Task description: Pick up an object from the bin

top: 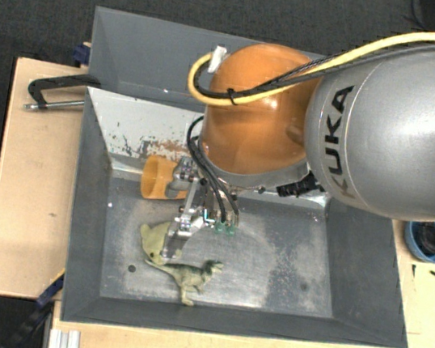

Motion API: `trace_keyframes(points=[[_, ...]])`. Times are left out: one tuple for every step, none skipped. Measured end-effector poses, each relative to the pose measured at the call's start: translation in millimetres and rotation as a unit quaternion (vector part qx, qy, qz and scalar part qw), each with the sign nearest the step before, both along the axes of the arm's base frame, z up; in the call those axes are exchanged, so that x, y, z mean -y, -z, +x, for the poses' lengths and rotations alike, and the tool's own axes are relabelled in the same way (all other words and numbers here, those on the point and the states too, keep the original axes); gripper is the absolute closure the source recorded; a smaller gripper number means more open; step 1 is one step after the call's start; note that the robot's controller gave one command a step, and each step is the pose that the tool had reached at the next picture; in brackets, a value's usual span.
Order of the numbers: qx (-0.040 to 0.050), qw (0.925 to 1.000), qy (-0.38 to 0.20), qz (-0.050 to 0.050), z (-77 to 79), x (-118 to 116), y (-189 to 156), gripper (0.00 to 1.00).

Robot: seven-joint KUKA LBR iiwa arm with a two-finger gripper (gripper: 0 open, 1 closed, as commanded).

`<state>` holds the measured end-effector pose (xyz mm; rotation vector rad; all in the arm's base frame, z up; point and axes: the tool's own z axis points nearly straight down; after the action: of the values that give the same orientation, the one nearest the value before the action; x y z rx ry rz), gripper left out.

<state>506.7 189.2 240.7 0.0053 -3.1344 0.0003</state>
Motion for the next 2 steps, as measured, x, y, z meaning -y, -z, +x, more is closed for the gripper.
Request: trace_keyframes(points=[[-0.0014,1.0,-0.009,0.0,55.6,41.0,170.3,0.0],[-0.0007,0.9999,-0.01,0.0,55.0,40.0,167.6,0.0]])
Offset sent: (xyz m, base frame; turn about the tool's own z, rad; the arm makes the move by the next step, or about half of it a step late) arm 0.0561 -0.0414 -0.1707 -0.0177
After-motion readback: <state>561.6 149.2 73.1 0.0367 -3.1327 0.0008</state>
